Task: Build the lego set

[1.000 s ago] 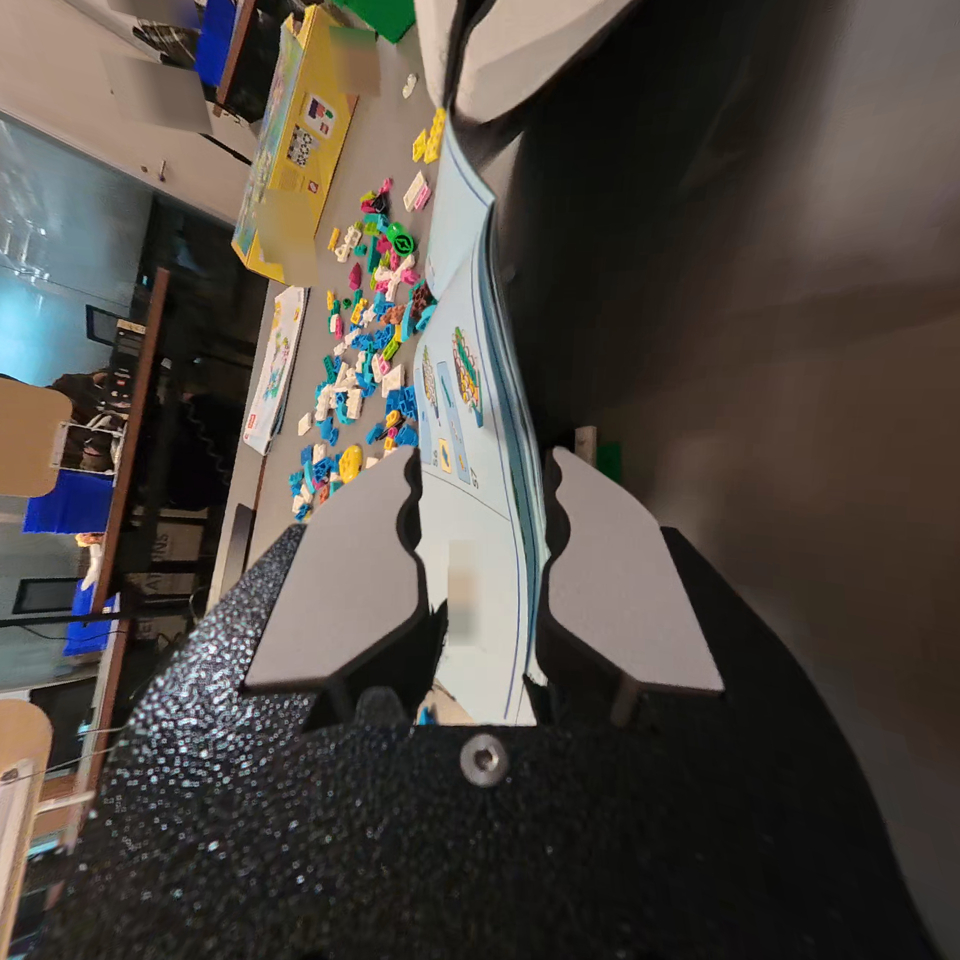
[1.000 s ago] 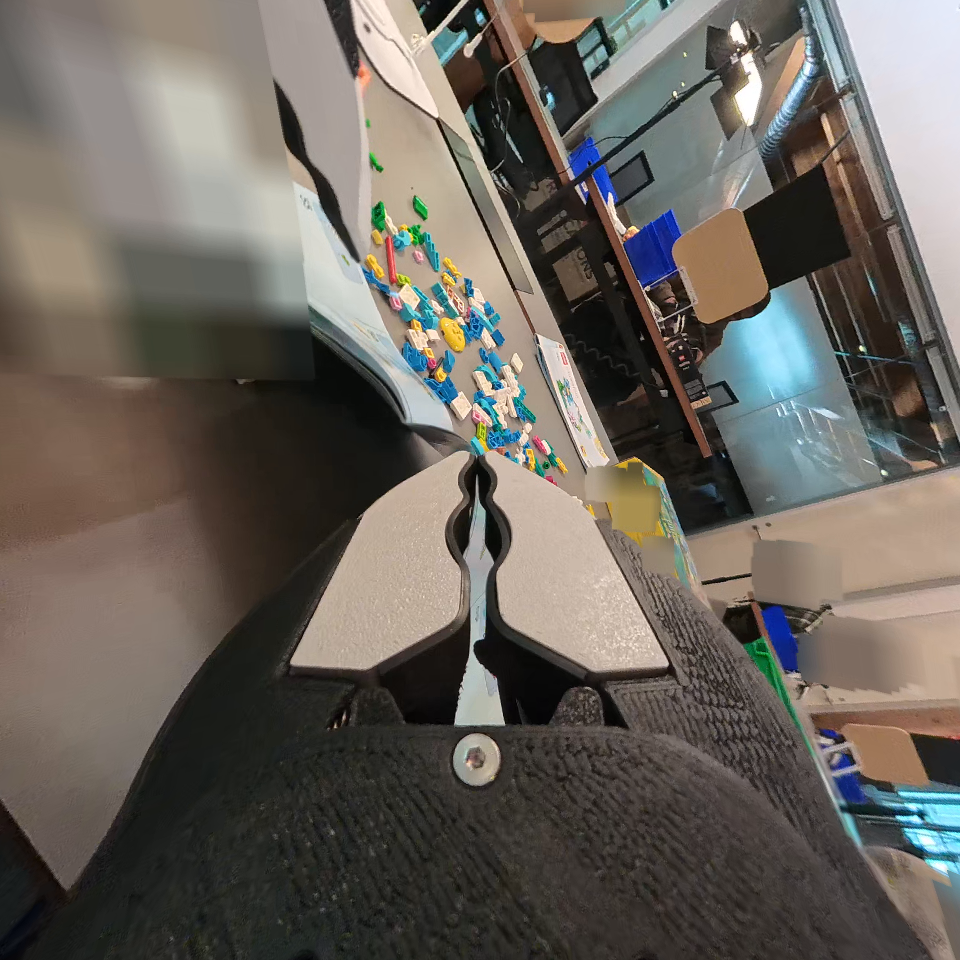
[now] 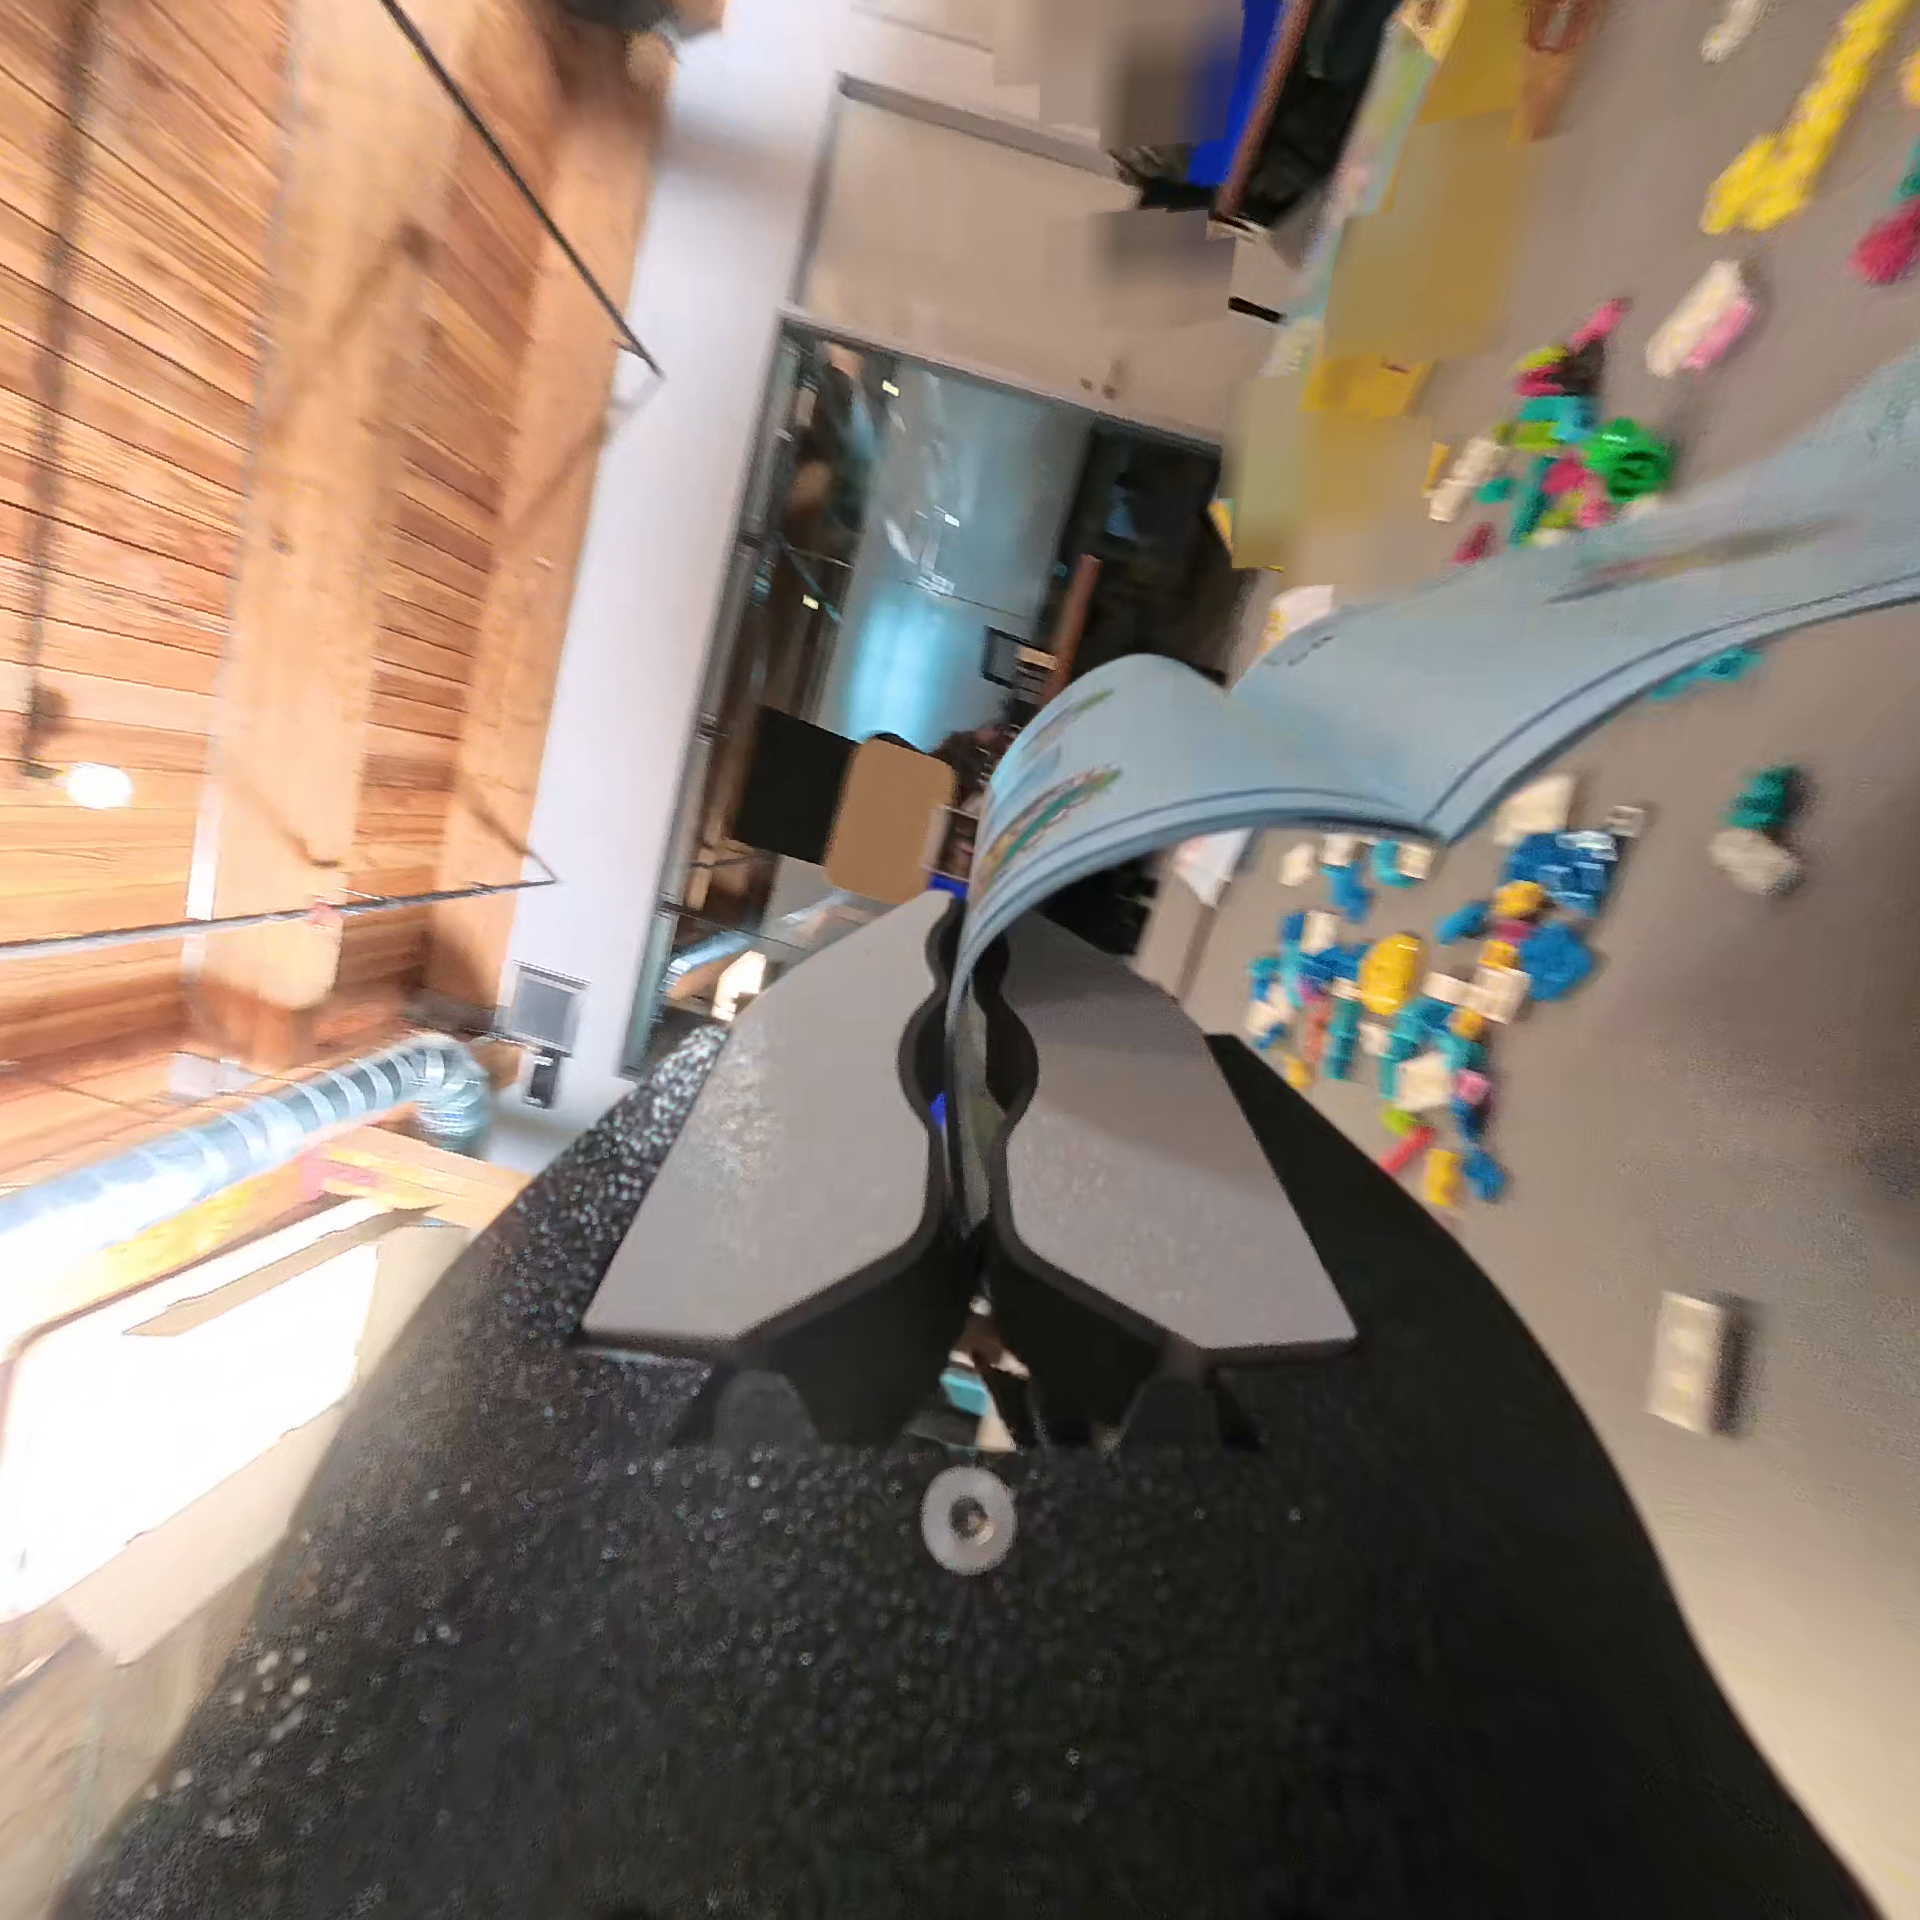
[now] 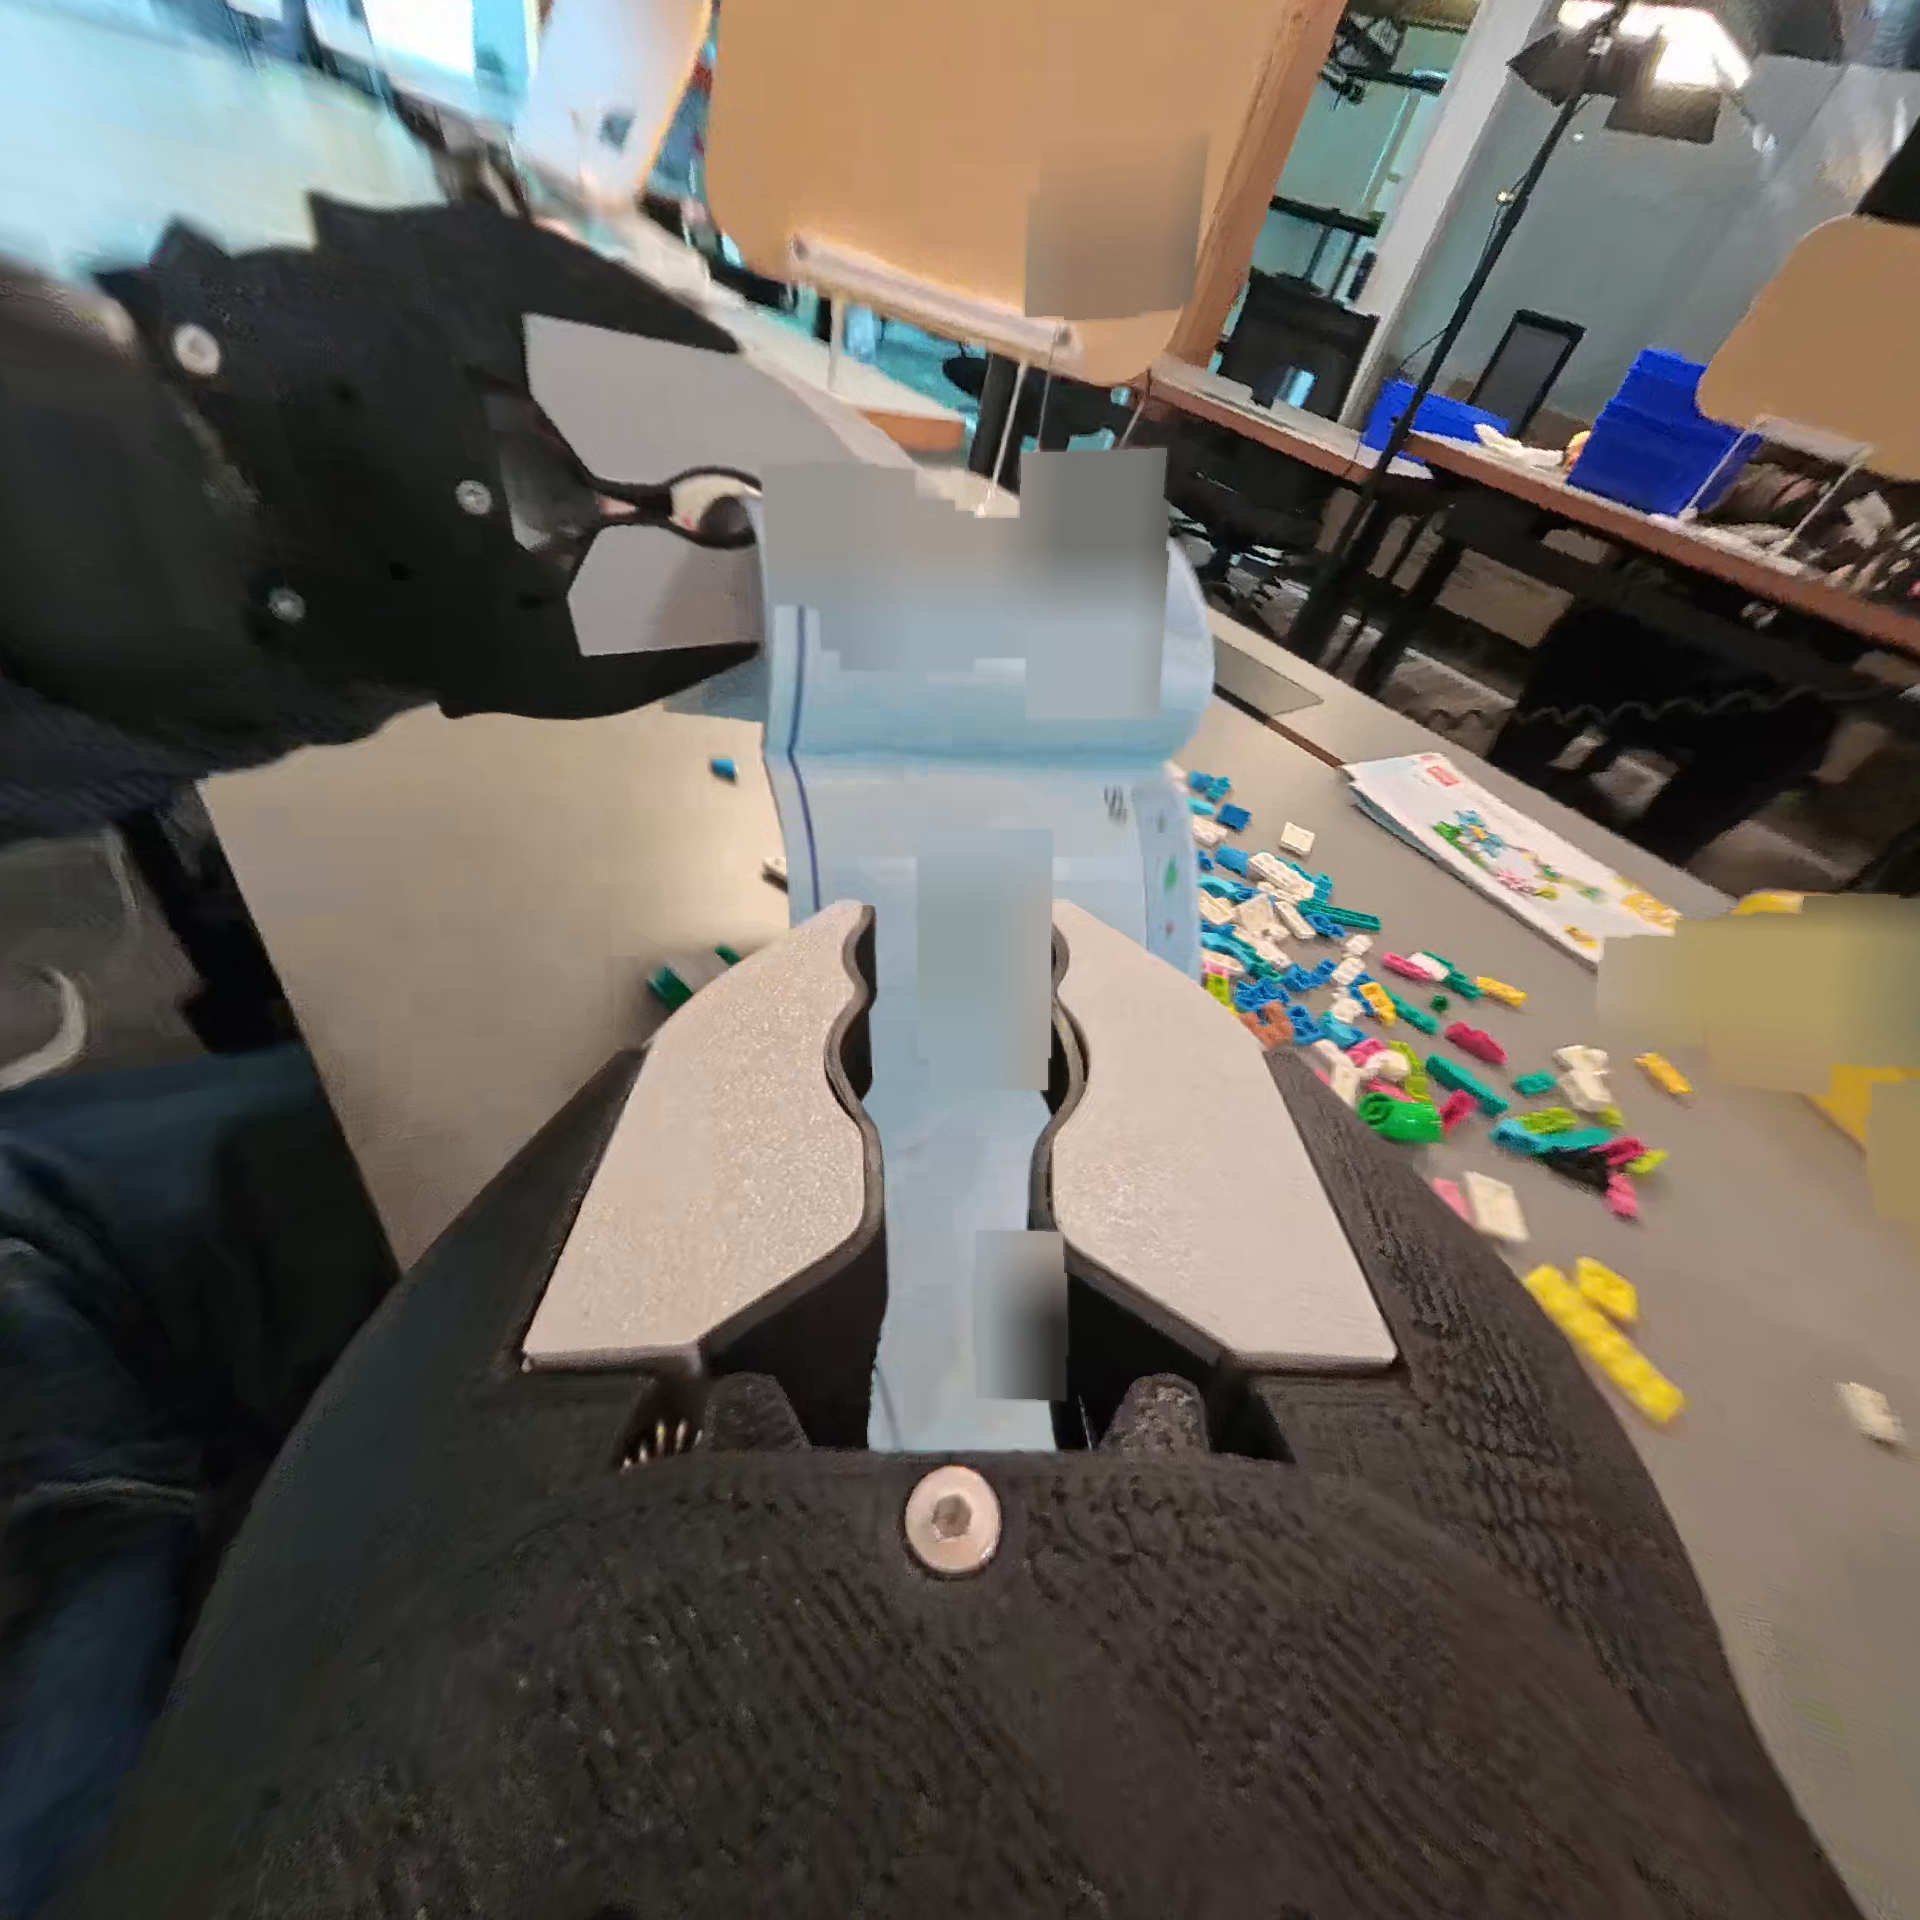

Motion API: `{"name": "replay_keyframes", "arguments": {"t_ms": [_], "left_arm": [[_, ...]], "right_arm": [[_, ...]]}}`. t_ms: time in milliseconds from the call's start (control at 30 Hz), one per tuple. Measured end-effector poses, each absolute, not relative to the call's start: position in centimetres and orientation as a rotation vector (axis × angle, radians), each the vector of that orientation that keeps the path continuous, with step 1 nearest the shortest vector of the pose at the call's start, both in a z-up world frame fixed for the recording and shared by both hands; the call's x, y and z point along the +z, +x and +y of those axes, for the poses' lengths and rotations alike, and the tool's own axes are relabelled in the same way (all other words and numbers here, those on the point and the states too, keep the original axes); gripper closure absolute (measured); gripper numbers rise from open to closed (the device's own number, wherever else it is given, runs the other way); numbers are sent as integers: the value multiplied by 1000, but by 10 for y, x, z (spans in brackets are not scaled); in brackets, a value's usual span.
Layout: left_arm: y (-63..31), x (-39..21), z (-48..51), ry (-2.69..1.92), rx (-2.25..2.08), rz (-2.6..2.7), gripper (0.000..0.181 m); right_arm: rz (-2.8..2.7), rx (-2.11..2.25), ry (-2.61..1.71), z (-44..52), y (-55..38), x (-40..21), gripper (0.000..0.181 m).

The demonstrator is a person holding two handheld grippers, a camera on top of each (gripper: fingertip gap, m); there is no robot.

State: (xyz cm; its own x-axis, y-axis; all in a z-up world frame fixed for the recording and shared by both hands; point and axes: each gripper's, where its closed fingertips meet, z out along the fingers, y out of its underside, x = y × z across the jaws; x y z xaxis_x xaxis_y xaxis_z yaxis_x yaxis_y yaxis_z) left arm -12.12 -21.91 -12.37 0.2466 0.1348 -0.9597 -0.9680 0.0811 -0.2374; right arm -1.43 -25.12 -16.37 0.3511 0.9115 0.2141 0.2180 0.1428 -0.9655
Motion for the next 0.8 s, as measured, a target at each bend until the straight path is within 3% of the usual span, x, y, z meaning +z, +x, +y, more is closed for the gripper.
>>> {"name": "replay_keyframes", "arguments": {"t_ms": [33,233,633,800], "left_arm": [[-123,-111,-221,-1113,1072,941,181],[-128,-47,-232,-911,1171,906,181],[-115,41,-238,-795,1128,903,181],[-105,66,-249,-791,1061,865,181]], "right_arm": [[-1087,768,-1383,-248,-12,-162,150],[-819,1185,-1536,-234,-15,-175,132],[-278,2146,-1308,-242,-52,-154,124],[-3,2390,-1185,-234,-58,-156,100]]}}
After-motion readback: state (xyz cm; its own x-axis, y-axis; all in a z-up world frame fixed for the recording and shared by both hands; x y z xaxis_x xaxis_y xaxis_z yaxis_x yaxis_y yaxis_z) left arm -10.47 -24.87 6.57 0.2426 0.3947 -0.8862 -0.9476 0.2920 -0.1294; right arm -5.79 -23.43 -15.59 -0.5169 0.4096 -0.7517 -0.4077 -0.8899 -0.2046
